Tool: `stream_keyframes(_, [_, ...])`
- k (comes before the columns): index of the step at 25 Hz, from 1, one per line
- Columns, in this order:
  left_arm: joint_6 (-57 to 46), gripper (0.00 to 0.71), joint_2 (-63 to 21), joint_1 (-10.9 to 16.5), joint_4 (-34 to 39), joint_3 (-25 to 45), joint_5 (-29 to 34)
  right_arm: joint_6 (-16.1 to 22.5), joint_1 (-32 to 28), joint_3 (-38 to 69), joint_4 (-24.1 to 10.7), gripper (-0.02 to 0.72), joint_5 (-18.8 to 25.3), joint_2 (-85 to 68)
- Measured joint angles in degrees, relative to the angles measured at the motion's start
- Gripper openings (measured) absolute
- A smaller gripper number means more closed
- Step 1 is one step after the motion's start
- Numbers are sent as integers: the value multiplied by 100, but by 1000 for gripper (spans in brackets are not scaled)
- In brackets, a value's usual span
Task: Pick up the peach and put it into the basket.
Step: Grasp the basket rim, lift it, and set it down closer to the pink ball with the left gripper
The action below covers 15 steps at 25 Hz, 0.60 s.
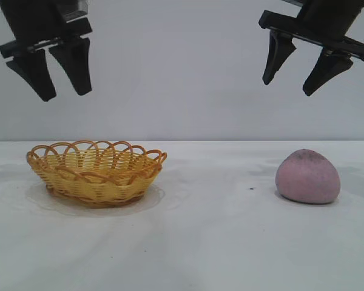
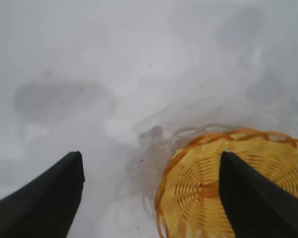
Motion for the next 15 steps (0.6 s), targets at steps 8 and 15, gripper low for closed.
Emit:
stream_keyframes(8, [20,288,440,0,47,-147,839,0,0,0,0,471,0,0])
stream_keyframes(15, [24,449,748,0,47,-194,1014,-73,0,0,0,471,0,0])
